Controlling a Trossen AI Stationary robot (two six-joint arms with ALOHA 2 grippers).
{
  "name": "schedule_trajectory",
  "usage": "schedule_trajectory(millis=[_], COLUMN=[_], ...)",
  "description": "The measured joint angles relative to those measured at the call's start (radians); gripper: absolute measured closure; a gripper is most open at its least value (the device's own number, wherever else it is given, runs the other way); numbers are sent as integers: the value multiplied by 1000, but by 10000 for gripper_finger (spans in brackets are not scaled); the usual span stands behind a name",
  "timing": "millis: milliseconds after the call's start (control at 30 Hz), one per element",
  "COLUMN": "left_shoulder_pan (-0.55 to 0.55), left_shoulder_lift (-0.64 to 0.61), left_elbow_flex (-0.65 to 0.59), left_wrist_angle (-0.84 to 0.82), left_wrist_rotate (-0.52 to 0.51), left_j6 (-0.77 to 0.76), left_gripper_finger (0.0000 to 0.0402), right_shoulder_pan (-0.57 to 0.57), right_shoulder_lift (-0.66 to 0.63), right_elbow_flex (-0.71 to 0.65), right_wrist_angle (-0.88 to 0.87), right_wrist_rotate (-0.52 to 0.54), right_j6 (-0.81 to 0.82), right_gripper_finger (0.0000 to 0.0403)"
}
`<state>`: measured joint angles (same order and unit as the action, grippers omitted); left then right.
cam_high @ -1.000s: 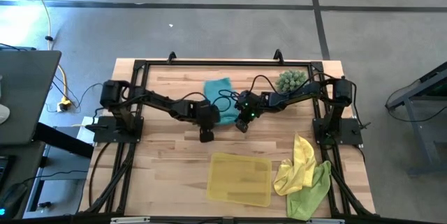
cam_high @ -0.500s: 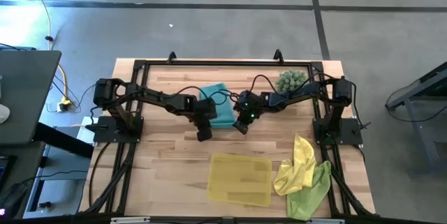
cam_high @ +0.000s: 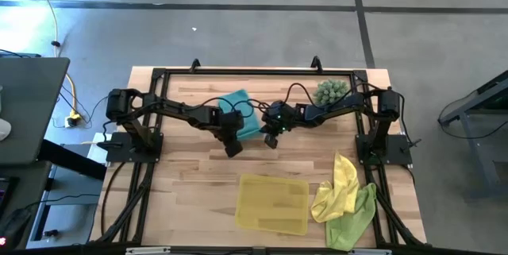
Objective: Roll microfiber towels into tight, uniform cylinder then place into a basket
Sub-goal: Roll the blue towel
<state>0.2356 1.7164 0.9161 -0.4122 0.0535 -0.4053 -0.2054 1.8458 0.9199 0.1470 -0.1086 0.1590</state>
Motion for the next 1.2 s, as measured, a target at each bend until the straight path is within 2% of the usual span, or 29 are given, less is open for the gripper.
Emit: schedule_trajectory(millis=[267,867,1033,1200], left_shoulder_pan=[-1,0,0,0], left_shoulder_lift=[0,0,0,0], left_elbow_flex=[0,-2,-2,-2], left_wrist_angle=[-23,-69,-83,-93], left_wrist_rotate=[-37,-91,-103,-118], left_j6=[-38,-127,-127,-126], left_gripper_finger=[394,400,400,401], right_shoulder_pan=[6,2,4,16], right_shoulder_lift=[0,123,126,84], right_elbow_flex=[0,22,44,95], right_wrist_angle=[66,168,155,0], right_wrist_rotate=[41,42,45,45], right_j6=[-185,-326,-455,-483], right_gripper_finger=[402,397,349,285])
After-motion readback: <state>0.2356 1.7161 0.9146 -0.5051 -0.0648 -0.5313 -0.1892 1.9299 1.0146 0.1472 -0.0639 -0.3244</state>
